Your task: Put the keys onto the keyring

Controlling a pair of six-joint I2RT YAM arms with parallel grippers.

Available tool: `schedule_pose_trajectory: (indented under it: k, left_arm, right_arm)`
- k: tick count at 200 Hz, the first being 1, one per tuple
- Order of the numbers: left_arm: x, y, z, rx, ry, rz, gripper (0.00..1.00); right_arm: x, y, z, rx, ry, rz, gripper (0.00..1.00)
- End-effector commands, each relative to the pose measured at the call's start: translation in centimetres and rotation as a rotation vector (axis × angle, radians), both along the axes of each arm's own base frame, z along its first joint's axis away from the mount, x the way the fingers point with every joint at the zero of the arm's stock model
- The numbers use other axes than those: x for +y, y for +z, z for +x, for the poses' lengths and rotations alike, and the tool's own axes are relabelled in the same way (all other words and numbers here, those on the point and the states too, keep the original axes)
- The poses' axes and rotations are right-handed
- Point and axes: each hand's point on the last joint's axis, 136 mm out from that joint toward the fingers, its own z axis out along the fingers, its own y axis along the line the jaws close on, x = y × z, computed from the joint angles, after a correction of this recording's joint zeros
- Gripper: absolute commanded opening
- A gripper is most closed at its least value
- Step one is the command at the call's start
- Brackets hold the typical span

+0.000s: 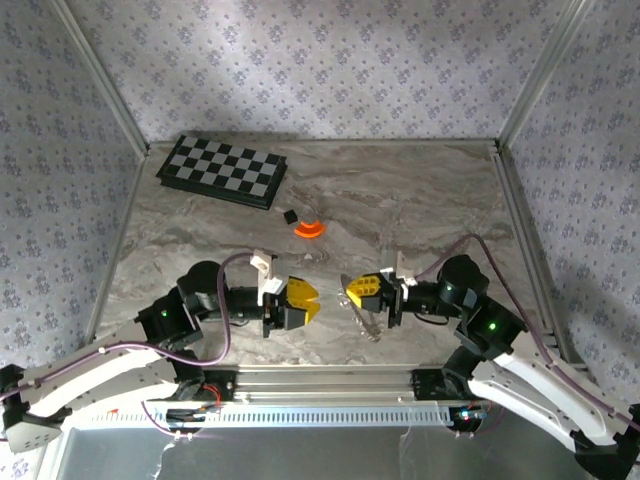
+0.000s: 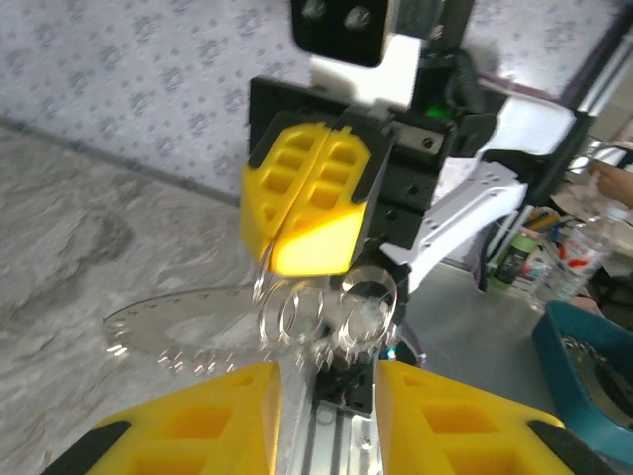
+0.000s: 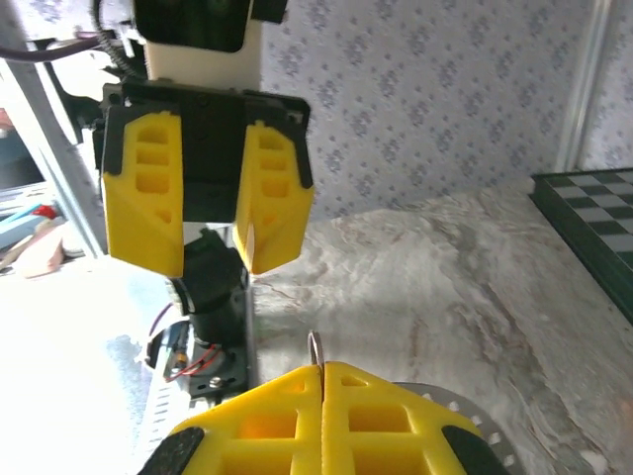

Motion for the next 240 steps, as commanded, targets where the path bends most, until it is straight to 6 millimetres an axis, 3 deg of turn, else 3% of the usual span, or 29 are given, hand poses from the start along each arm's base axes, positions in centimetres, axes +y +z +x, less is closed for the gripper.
schedule_pose_trajectory:
  k: [1, 78, 141, 240]
  left_arm:
    - [-0.4, 2.5, -2.0, -0.086, -0.101, -0.037, 0.29]
    - [-2.1, 2.9, -3.2, -0.147, -0.156, 0.004, 0.25]
    - [-2.6, 2.4, -3.0, -0.167, -0.149, 0.040, 0.17]
    - [-4.0, 1.7, -3.0, -0.186, -0.158, 0.094, 0.17]
  right_arm:
    - [-0.3, 1.7, -2.0, -0.051, 0.063, 0.024, 0.00]
    - [-0.5, 2.7, -4.4, -0.125, 0.119, 0.011, 0.00]
    - [-1.0, 3.0, -4.5, -0.180, 0.080, 0.011, 0.00]
    - [-1.0, 2.7, -4.4, -0.212, 0.057, -0.025, 0.00]
